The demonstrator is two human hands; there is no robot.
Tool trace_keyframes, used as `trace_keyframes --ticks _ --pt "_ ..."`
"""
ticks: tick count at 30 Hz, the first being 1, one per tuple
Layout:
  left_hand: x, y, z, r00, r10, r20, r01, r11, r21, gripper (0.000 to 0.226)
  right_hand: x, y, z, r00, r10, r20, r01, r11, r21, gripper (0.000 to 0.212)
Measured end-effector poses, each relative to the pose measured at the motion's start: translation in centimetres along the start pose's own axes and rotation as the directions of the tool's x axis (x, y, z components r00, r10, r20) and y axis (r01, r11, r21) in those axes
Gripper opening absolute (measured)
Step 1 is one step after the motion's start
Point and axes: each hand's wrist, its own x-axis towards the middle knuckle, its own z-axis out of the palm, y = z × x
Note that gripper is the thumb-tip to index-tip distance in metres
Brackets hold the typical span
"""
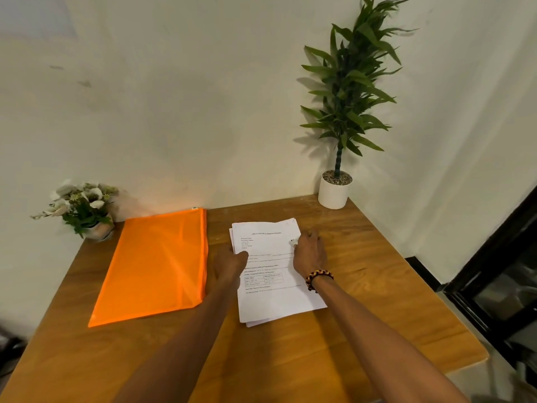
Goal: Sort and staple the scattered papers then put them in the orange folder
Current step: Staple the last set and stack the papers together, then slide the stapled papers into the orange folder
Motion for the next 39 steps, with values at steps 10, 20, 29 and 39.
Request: trace_keyframes --ticks 10,20,29,39 --pt "-0.5 -0.5 0.0 0.986 0.168 -0.016 -0.16 0.96 0.228 0.021 -1.1 1.6 0.5 0.989 0.032 -0.144 -0.043 0.997 -0.069 0.031" --pt "-0.9 0.9 -6.9 0.874 0.431 -0.223 -0.382 0.894 0.234 0.012 -2.7 -4.1 1.7 0.94 -0.275 -0.2 0.263 0.961 -0.085 0.021" --pt "1.1 -6.1 -13.3 0.804 0.558 0.207 -0.551 0.568 0.611 0.05 -7.5 -12.4 2.3 0.613 -0.789 0.05 0.77 0.61 0.187 0.038" --pt "-0.2 -7.6 -12.9 0.851 0.464 0.247 -0.498 0.561 0.661 0.065 -8.4 -13.3 2.0 0.461 -0.855 0.237 0.859 0.497 0.122 0.024"
